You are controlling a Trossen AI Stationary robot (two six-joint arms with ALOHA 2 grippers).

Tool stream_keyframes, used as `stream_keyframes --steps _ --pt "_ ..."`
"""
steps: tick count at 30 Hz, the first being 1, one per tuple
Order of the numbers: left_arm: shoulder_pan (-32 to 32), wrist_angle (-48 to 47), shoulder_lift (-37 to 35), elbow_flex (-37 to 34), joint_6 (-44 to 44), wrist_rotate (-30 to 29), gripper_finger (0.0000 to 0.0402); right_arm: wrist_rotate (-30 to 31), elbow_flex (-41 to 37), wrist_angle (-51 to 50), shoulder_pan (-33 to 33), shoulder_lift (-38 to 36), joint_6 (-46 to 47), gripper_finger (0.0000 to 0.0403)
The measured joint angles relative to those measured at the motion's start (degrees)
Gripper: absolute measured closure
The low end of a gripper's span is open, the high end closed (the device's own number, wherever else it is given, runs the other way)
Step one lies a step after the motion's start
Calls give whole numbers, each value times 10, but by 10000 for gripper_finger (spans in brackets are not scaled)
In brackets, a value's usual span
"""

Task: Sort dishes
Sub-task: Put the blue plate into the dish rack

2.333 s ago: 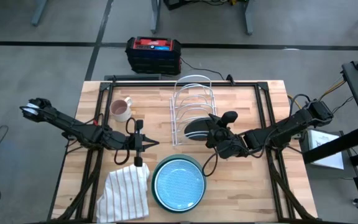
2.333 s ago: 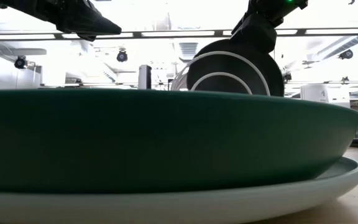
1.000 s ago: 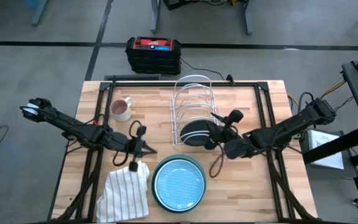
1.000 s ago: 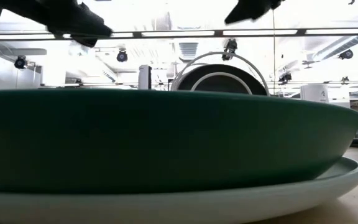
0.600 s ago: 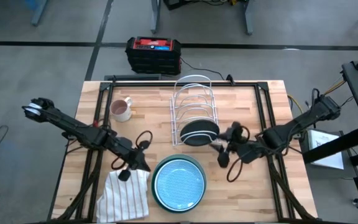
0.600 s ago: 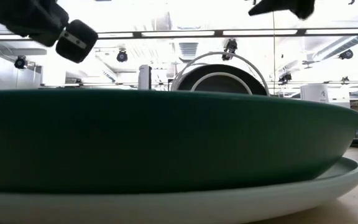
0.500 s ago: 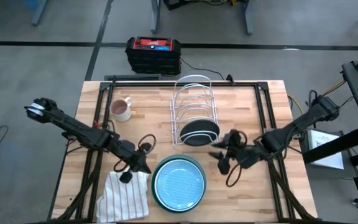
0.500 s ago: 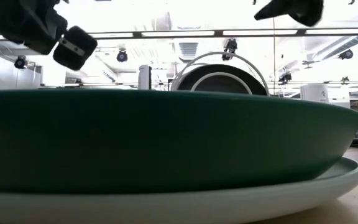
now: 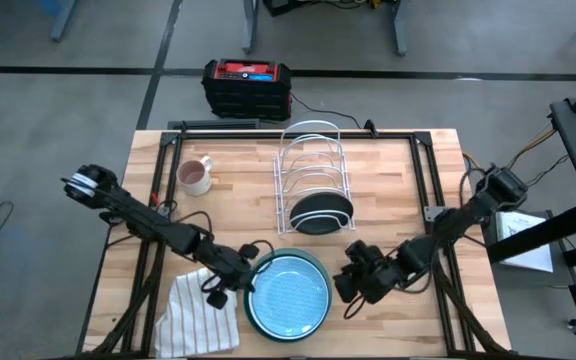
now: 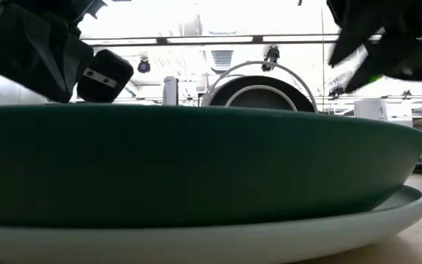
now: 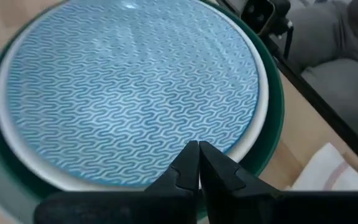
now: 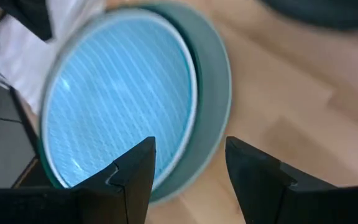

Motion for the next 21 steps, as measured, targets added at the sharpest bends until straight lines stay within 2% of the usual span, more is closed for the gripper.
stream_keyframes --steps 7,21 --pt "-22 3 52 32 -2 -17 401 -18 0 37 10 55 38 217" --pt "-31 19 107 28 -19 -48 401 -19 0 75 5 95 36 217"
